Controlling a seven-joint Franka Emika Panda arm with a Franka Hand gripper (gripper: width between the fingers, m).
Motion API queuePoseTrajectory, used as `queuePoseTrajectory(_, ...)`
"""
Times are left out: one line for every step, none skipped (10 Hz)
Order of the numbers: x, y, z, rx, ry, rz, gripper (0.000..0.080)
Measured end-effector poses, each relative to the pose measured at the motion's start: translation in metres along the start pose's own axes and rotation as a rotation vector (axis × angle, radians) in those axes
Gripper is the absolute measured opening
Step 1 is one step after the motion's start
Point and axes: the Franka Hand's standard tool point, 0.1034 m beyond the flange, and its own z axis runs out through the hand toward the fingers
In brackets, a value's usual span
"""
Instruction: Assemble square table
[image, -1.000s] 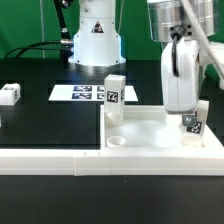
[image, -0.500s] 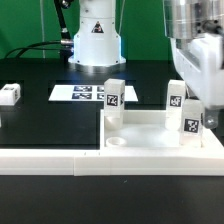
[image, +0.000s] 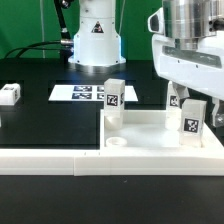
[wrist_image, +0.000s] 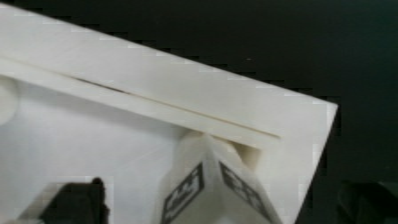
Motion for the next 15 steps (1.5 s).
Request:
queuePoseTrajectory(0.0047,-0.0008,-0.0001,-0.017,0.012,-0.202,0.0649)
queuePoseTrajectory(0.0110,0.0009,0.0007,-0.038,0.009,-0.425,0.0649)
queuePoseTrajectory(0.0130,0.0025,0.0017,-0.039,0.007,-0.539,0.0649)
queuePoseTrajectory(0.0126,0.0024,0.0018,-0.038,0.006,-0.498,0.0649)
queuePoseTrajectory(0.0128,0.0025,0.0019,-0.038,0.007,-0.474,0.0519)
queuePoseTrajectory(0.0130,0.0026,0.0019,-0.037,0.007,-0.441,0.0519)
queuePoseTrajectory(0.0127,0.0026,0.0020,-0.037,0.009,-0.361,0.0380)
queuePoseTrajectory(0.0126,0.0025,0.0020,-0.036,0.010,-0.285,0.0287)
queuePoseTrajectory(0.0123,0.0025,0.0021,-0.036,0.011,-0.208,0.0288)
queuePoseTrajectory(0.0122,0.0025,0.0021,-0.036,0.012,-0.144,0.0288)
queuePoseTrajectory(0.0118,0.0022,0.0026,-0.035,0.014,-0.066,0.0288)
queuePoseTrajectory(0.0112,0.0015,0.0023,-0.035,0.021,0.124,0.0288)
queuePoseTrajectory(0.0114,0.0016,0.0021,-0.035,0.026,0.269,0.0288)
queuePoseTrajectory(0.0127,0.0016,0.0026,-0.023,0.017,0.403,0.0288)
queuePoseTrajectory(0.0128,0.0022,0.0022,-0.006,-0.015,0.551,0.0289)
